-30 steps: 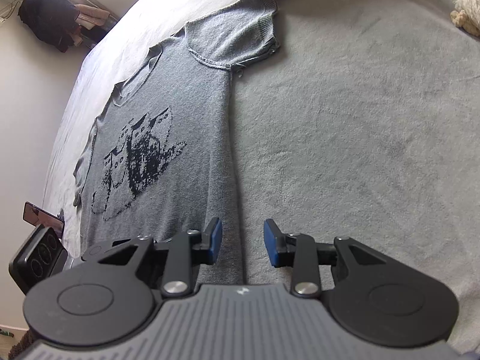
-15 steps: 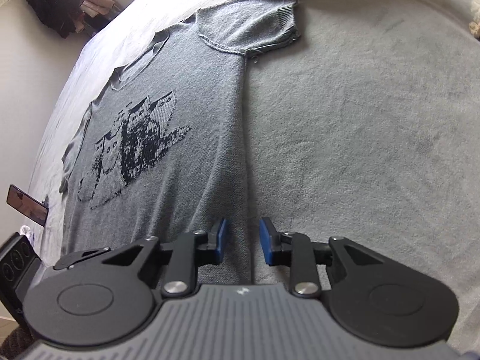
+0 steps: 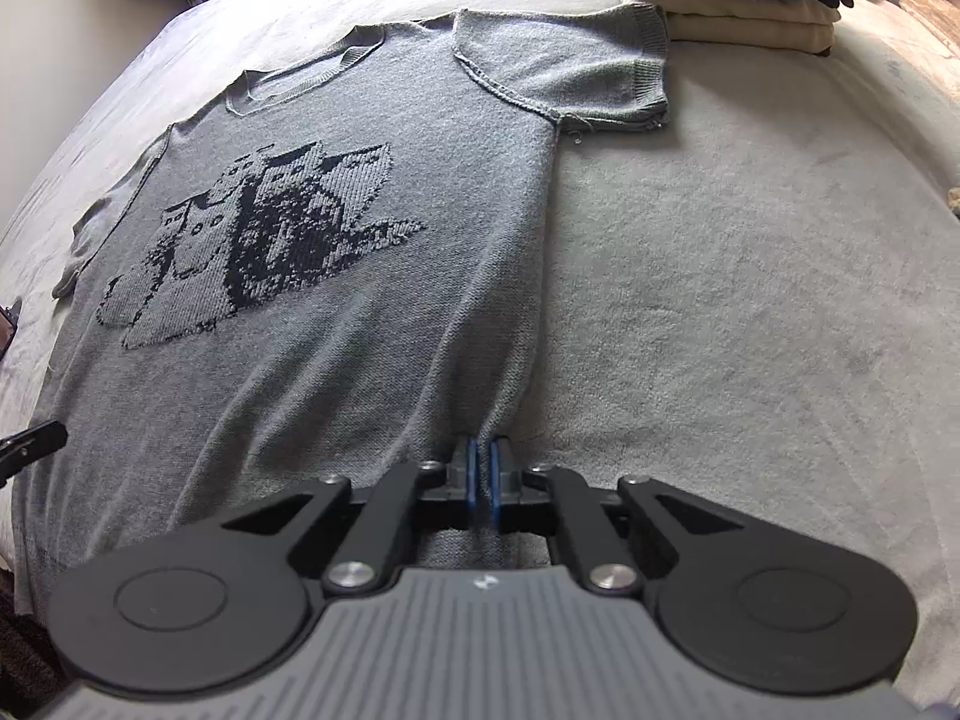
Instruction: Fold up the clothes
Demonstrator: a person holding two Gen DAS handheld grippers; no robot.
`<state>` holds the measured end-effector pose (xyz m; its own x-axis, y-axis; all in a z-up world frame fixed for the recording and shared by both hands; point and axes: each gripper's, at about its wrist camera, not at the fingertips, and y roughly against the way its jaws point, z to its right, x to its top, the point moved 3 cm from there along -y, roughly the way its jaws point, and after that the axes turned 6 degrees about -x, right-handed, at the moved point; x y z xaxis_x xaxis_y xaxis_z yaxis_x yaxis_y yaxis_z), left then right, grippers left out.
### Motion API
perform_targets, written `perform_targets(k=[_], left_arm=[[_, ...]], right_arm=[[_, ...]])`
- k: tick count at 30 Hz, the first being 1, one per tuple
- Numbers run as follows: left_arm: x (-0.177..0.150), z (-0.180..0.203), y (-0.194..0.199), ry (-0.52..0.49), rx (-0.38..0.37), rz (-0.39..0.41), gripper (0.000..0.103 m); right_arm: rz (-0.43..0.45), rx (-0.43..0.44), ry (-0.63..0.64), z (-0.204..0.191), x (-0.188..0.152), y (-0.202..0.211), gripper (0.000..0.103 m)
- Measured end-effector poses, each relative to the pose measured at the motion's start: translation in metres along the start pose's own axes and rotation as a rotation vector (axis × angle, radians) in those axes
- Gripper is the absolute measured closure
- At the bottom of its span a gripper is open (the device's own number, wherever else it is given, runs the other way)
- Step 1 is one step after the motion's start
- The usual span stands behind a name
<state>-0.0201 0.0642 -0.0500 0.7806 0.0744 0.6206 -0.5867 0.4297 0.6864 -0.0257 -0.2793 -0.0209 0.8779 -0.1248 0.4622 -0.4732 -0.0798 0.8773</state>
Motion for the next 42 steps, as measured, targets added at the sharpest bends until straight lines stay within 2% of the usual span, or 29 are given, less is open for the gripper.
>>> perform_targets(k=[3,5,9,12,14,15,17,18,19,21,23,25,28,31,35,38,39,40,42], left_arm=[[0.001,-0.03,0.013,0.067,0.064,0.022,0.071],[0.001,-0.05,0.022,0.111,0.106,0.036,0.07],[0.001,-0.089,0.039,0.198,0.189,0.064,0.071],[0.005,-0.087,0.034,0.194,0.185,0.057,0.072],[0.008,-0.085,0.031,0.191,0.183,0.052,0.072],[0.009,-0.085,0.029,0.189,0.181,0.049,0.074],[0.01,-0.084,0.027,0.181,0.186,0.046,0.084],[0.01,-0.084,0.027,0.176,0.191,0.046,0.095],[0.008,-0.086,0.028,0.185,0.188,0.048,0.101],[0.005,-0.09,0.032,0.215,0.194,0.066,0.101],[0.005,-0.092,0.04,0.216,0.247,0.089,0.101],[0.004,-0.091,0.046,0.219,0.235,0.079,0.101],[0.0,-0.083,0.053,0.208,0.192,-0.014,0.099],[-0.012,-0.076,0.062,0.184,0.145,-0.08,0.082],[-0.033,-0.071,0.072,0.18,0.092,-0.147,0.079],[-0.044,-0.068,0.077,0.163,0.066,-0.162,0.08],[-0.045,-0.066,0.077,0.15,0.073,-0.164,0.093],[-0.045,-0.065,0.078,0.144,0.088,-0.169,0.1],[-0.042,-0.064,0.089,0.148,0.085,-0.142,0.1]], right_arm=[[0.026,-0.066,-0.006,0.009,-0.001,0.013,0.1],[0.01,-0.088,-0.042,0.021,-0.003,0.013,0.1],[-0.008,-0.042,-0.102,0.029,-0.005,0.008,0.098],[-0.018,-0.013,-0.146,0.03,-0.005,0.009,0.088],[-0.027,0.005,-0.172,0.031,-0.006,0.011,0.087],[-0.033,0.018,-0.181,0.031,-0.008,0.013,0.087],[-0.052,0.044,-0.191,0.031,-0.014,0.017,0.086],[-0.062,0.056,-0.193,0.03,-0.018,0.019,0.086],[-0.075,0.066,-0.193,0.03,-0.023,0.021,0.086],[-0.098,0.082,-0.189,0.03,-0.032,0.025,0.086],[-0.117,0.092,-0.189,0.029,-0.041,0.029,0.086],[-0.135,0.101,-0.191,0.03,-0.048,0.034,0.086],[-0.163,0.127,-0.204,0.032,-0.059,0.041,0.086],[-0.186,0.15,-0.212,0.032,-0.069,0.048,0.086],[-0.196,0.17,-0.196,0.027,-0.081,0.05,0.086],[-0.182,0.158,-0.162,0.024,-0.085,0.053,0.091],[-0.173,0.148,-0.148,0.024,-0.085,0.055,0.094],[-0.164,0.139,-0.134,0.024,-0.085,0.058,0.096],[-0.147,0.12,-0.106,0.024,-0.085,0.062,0.098]])
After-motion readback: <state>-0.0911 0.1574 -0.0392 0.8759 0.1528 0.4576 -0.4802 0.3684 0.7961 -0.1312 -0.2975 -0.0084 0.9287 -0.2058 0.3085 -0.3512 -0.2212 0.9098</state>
